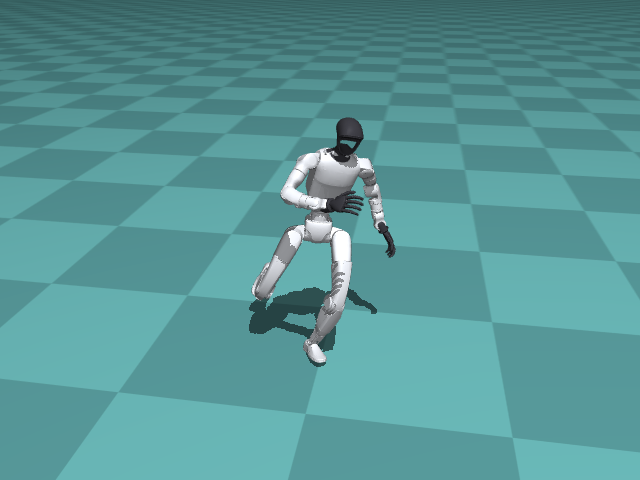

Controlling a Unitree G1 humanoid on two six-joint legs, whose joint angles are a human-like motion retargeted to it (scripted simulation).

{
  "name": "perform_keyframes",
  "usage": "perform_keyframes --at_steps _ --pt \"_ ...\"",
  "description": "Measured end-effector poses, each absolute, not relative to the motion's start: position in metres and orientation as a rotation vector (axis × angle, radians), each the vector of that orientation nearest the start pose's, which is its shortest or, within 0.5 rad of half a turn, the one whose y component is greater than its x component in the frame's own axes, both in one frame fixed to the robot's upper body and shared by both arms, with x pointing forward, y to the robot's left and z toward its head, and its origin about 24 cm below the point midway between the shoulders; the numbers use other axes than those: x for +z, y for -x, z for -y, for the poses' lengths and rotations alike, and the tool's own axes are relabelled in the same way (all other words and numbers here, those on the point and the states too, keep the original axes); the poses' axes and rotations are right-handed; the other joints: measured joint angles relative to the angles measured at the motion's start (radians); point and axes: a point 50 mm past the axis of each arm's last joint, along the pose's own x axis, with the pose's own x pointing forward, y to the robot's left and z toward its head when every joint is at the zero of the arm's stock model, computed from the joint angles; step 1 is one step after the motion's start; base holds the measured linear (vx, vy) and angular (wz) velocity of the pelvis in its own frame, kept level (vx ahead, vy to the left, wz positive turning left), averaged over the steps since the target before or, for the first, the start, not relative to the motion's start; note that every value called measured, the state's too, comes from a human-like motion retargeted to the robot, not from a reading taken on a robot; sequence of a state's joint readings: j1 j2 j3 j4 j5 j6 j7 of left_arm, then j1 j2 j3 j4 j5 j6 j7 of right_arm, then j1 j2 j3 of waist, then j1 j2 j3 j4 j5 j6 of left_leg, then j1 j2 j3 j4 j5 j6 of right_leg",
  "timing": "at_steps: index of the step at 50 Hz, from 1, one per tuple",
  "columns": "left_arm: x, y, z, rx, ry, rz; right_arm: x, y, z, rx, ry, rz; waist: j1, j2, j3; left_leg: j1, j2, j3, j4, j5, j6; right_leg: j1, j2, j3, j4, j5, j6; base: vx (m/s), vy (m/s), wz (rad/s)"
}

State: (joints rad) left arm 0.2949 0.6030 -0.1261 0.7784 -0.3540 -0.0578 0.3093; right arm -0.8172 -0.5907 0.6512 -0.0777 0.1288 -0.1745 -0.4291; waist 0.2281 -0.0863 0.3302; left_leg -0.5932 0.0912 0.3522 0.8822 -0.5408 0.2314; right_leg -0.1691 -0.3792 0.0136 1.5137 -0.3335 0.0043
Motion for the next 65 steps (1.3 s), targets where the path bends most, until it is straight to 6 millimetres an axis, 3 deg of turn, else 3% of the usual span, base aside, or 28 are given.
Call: perform_keyframes --at_steps 1,3,5,8,10,12,15,17,19,23,25,28,30,32,33,35,37,41,47,50,53,55,57,60,61,62,63,65 --pt "-0.07 -0.131 -0.342 0.518 -0.422 -0.731 0.186 -0.316 0.096 0.266 0.429 0.614 -0.002 0.015 0.025 -0.005 -0.029 -0.031 0.068 -0.038 0.002 -0.035 0.009 0.006 0.042 -0.026 0.005 0.73 0.17 2.69" --pt "-0.004 -0.235 -0.297 0.343 -0.297 -0.298 0.077 -0.317 0.159 0.136 0.417 0.101 -0.022 0.062 0.054 -0.01 -0.087 -0.108 0.174 -0.097 0.001 -0.103 0.041 -0.002 0.084 -0.071 0.01 0.68 0.19 3.03" --pt "0.081 -0.284 -0.227 0.034 -0.521 0.135 -0.006 -0.275 0.216 0.071 0.498 -0.229 -0.061 0.102 0.064 0.04 -0.153 -0.183 0.192 -0.124 -0.037 -0.165 0.078 -0.007 0.056 -0.103 -0.007 0.63 0.18 3.05" --pt "0.216 -0.262 -0.172 -0.044 -0.967 0.838 -0.064 -0.193 0.279 0.227 0.849 -0.583 -0.123 0.155 0.061 0.155 -0.212 -0.282 0.12 -0.109 -0.096 -0.273 0.151 0.013 -0.075 -0.113 -0.04 0.59 0.15 2.45" --pt "0.267 -0.224 -0.161 0.003 -1.056 1.126 -0.082 -0.141 0.308 0.255 0.837 -0.817 -0.168 0.177 0.056 0.257 -0.241 -0.365 0.009 -0.063 -0.143 -0.315 0.227 0.037 -0.226 -0.101 -0.042 0.58 0.15 2.15" --pt "0.288 -0.196 -0.162 0.045 -0.967 1.253 -0.09 -0.093 0.329 0.188 0.753 -0.994 -0.22 0.197 0.041 0.368 -0.259 -0.472 -0.143 0.028 -0.193 -0.323 0.295 0.051 -0.437 -0.043 -0.039 0.57 0.17 2.17" --pt "0.297 -0.174 -0.163 0.005 -0.807 1.346 -0.088 -0.033 0.345 0.125 0.668 -1.137 -0.312 0.229 -0.007 0.513 -0.266 -0.657 -0.383 0.21 -0.27 -0.29 0.341 0.014 -0.812 0.072 -0.038 0.59 0.18 2.57" --pt "0.302 -0.176 -0.166 -0.11 -0.659 1.333 -0.081 -0.003 0.346 0.126 0.578 -1.195 -0.386 0.232 -0.04 0.577 -0.288 -0.779 -0.492 0.325 -0.304 -0.238 0.347 0.015 -1.077 0.136 0.045 0.62 0.13 3.22" --pt "0.305 -0.187 -0.167 -0.293 -0.432 1.243 -0.074 0.019 0.341 0.121 0.458 -1.23 -0.462 0.21 -0.068 0.628 -0.329 -0.88 -0.547 0.405 -0.336 -0.187 0.331 0.043 -1.283 0.2 0.17 0.64 0.08 3.57" --pt "0.28 -0.227 -0.154 -0.51 -0.101 0.969 -0.058 0.032 0.333 0.221 0.432 -1.229 -0.579 0.16 -0.083 0.704 -0.375 -0.892 -0.495 0.389 -0.389 -0.106 0.315 0.119 -1.433 0.324 0.257 0.65 -0.03 3.23" --pt "0.271 -0.247 -0.144 -0.58 0.087 0.856 -0.05 0.015 0.331 0.408 0.598 -1.18 -0.608 0.141 -0.081 0.665 -0.388 -0.747 -0.346 0.285 -0.377 -0.09 0.284 0.096 -1.408 0.321 0.258 0.54 -0.05 2.53" --pt "0.27 -0.278 -0.133 -0.432 0.025 0.891 -0.049 -0.015 0.331 0.513 0.756 -1.091 -0.629 0.174 -0.047 0.492 -0.267 -0.425 0.044 0.081 -0.26 -0.127 0.226 -0.077 -1.197 0.063 0.173 0.42 0.02 2.41" --pt "0.255 -0.291 -0.114 -0.45 0.355 0.777 -0.056 -0.045 0.329 0.478 0.846 -1.002 -0.629 0.208 0.004 0.396 -0.124 -0.243 0.3 -0.053 -0.14 -0.17 0.186 -0.171 -0.993 -0.084 0.124 0.36 0.05 2.32" --pt "0.216 -0.31 -0.135 -0.154 0.324 0.673 -0.054 -0.091 0.331 0.409 1.032 -0.835 -0.611 0.229 0.046 0.335 -0.022 -0.139 0.487 -0.143 -0.063 -0.195 0.138 -0.227 -0.812 -0.167 0.087 0.37 0.07 1.87" --pt "0.186 -0.308 -0.137 -0.145 0.43 0.563 -0.049 -0.119 0.329 0.348 1.097 -0.733 -0.592 0.231 0.059 0.308 0.001 -0.113 0.555 -0.178 -0.051 -0.192 0.116 -0.249 -0.761 -0.192 0.076 0.39 0.08 1.52" --pt "0.125 -0.293 -0.165 0.112 0.455 0.369 -0.025 -0.176 0.323 0.149 1.153 -0.49 -0.526 0.219 0.058 0.229 0.02 -0.081 0.67 -0.195 -0.057 -0.168 0.065 -0.275 -0.703 -0.232 0.063 0.42 0.1 1.36" --pt "0.09 -0.255 -0.187 0.118 0.327 0.266 0.007 -0.222 0.3 0.105 1.085 -0.279 -0.428 0.186 0.013 0.138 0.089 -0.014 0.771 -0.213 -0.048 -0.132 0.009 -0.31 -0.718 -0.229 0.058 0.46 0.16 1.51" --pt "0.067 -0.185 -0.236 -0.146 0.155 -0.057 0.086 -0.267 0.228 0.259 0.886 0.138 -0.179 0.105 -0.103 -0.073 0.281 0.127 0.871 -0.215 0.009 -0.002 -0.055 -0.404 -0.926 -0.053 0.053 0.58 0.3 1.59" --pt "0.086 -0.116 -0.309 -0.094 -0.262 -0.299 0.23 -0.242 0.14 0.397 0.665 0.884 0.211 -0.08 -0.199 -0.176 0.251 0.237 0.477 -0.072 -0.118 0.224 -0.118 -0.354 -1.344 0.538 0.154 0.85 0.55 0.99" --pt "0.12 -0.11 -0.327 0.016 -0.481 -0.208 0.295 -0.21 0.106 0.33 0.59 1.346 0.293 -0.116 -0.187 -0.108 0.208 0.281 0.094 -0.024 -0.145 0.258 -0.069 -0.201 -1.308 0.424 0.155 0.92 0.58 1.38" --pt "0.134 -0.117 -0.314 0.021 -0.552 -0.112 0.315 -0.188 0.087 0.364 0.352 1.514 0.274 -0.057 -0.187 0.048 0.139 0.289 -0.315 0.094 -0.197 0.265 0.041 -0.125 -1.002 0.235 0.129 0.98 0.58 1.99" --pt "0.137 -0.133 -0.293 -0.025 -0.551 -0.002 0.315 -0.181 0.084 0.42 0.206 1.502 0.233 -0.025 -0.154 0.127 0.077 0.233 -0.408 0.075 -0.197 0.256 0.063 -0.149 -0.711 0.148 0.112 1.02 0.52 2.53" --pt "0.136 -0.158 -0.271 -0.02 -0.476 0.143 0.302 -0.191 0.084 0.44 0.127 1.392 0.155 -0.032 -0.097 0.138 0.017 0.15 -0.304 -0.066 -0.136 0.197 0.011 -0.178 -0.376 0.016 0.066 0.98 0.39 2.86" --pt "0.136 -0.223 -0.22 -0.009 -0.199 0.351 0.234 -0.242 0.094 0.296 0.134 0.984 0.0 -0.021 -0.031 0.122 -0.036 0.017 -0.121 -0.214 -0.084 0.016 0.029 -0.089 0.081 -0.139 0.017 0.97 0.2 2.69" --pt "0.151 -0.244 -0.188 -0.006 0.339 0.405 0.192 -0.26 0.107 0.195 0.165 0.772 -0.052 0.0 -0.017 0.147 -0.042 -0.023 -0.118 -0.231 -0.09 -0.056 0.073 -0.048 0.182 -0.164 0.021 1.02 0.11 2.32" --pt "0.176 -0.262 -0.157 -0.085 0.569 0.463 0.149 -0.266 0.124 0.123 0.202 0.576 -0.11 0.026 -0.007 0.178 -0.044 -0.066 -0.127 -0.242 -0.101 -0.125 0.114 -0.017 0.267 -0.186 0.022 1.07 0.1 2.17" --pt "0.216 -0.272 -0.137 -0.19 0.199 0.704 0.111 -0.259 0.149 0.098 0.236 0.412 -0.182 0.063 -0.003 0.221 -0.035 -0.112 -0.156 -0.242 -0.121 -0.189 0.15 -0.007 0.32 -0.204 0.016 1.12 0.08 2.23" --pt "0.299 -0.263 -0.096 -0.301 0.142 1.059 0.059 -0.221 0.2 0.03 0.237 0.143 -0.345 0.142 -0.002 0.313 -0.012 -0.207 -0.242 -0.203 -0.158 -0.309 0.157 -0.035 0.35 -0.227 -0.005 1.21 0.06 2.42"
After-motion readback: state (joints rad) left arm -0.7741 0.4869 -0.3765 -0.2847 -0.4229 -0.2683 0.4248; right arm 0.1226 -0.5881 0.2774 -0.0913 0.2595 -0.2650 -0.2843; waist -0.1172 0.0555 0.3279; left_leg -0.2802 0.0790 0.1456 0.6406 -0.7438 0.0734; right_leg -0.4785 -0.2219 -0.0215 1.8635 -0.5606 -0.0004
